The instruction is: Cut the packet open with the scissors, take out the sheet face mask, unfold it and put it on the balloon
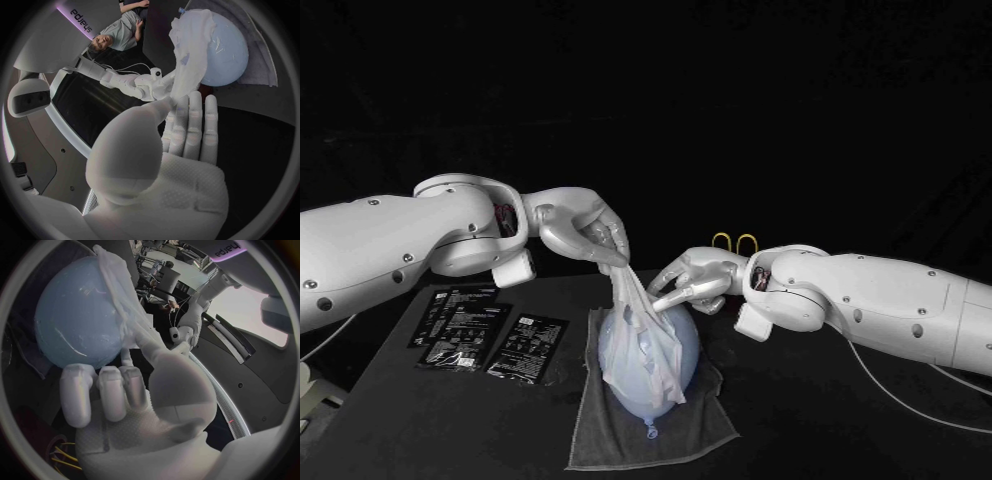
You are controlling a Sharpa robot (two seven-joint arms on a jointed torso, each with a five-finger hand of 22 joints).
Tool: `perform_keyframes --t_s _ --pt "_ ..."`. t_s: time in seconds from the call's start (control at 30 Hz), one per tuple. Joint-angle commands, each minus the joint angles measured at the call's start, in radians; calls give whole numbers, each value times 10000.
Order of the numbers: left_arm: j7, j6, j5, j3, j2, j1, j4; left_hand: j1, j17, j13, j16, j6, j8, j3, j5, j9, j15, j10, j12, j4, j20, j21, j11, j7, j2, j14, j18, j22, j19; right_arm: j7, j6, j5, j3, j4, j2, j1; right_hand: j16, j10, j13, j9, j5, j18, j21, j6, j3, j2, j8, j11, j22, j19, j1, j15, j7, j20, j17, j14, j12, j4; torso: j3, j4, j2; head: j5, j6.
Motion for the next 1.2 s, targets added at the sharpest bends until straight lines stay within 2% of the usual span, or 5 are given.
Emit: perform_keyframes --t_s 0.03,0.27,0.43,0.73,1.2 --pt "40 -35 88 10 7 6 7 94 11 15 -56 81 11 -33 42 897 12 91 -44 -35 -28 32 3 -13 -4 71 111 8 -75 -105 581 -101 -8 -24 35 -47 41 1060 2636 -28 -39 -21 38 243 -14 196 90 64 2364 657 -1 74 9 93 2627 1043 55 76 3 0 3 -2 -11" --pt "34 -38 88 10 7 6 -16 94 11 15 -56 81 11 -33 42 897 12 91 -44 -35 -28 32 3 -13 -4 71 111 8 -75 48 855 25 -12 -27 6 -76 41 1060 2636 -36 -38 -15 36 1593 142 672 548 -248 2362 653 302 -146 -385 -27 2627 1043 55 211 -3 1 2 -9 -28" --pt "23 -35 89 9 -5 6 -33 94 11 15 -56 81 11 -33 42 897 12 91 -44 -35 -28 32 3 -13 -4 71 111 8 -75 364 481 348 -13 -33 -67 -81 41 1060 2636 95 -37 -13 28 2182 430 1002 926 -558 2359 648 656 -425 -723 -286 2627 1043 55 123 0 1 -1 0 -43" --pt "-10 -2 108 -31 -16 3 -68 94 21 16 -64 88 1 -33 42 902 12 93 -44 -32 -27 51 3 -14 -8 74 110 25 -92 925 -499 1090 -8 100 -377 -82 41 1060 2636 151 -37 -23 60 2229 537 1041 1023 -605 2370 665 702 -482 -763 -358 2627 1043 55 97 4 -3 3 19 -43" --pt "-116 -187 168 -195 60 -176 -270 91 30 16 -69 93 -7 -33 42 906 12 95 -44 -26 -26 65 3 -14 -9 78 109 38 -105 698 -325 1239 0 814 -1170 -27 41 1060 2636 195 -38 -16 31 2227 529 921 1088 -630 2361 652 659 -513 -788 -399 2627 1043 55 68 2 -4 -11 5 -134"
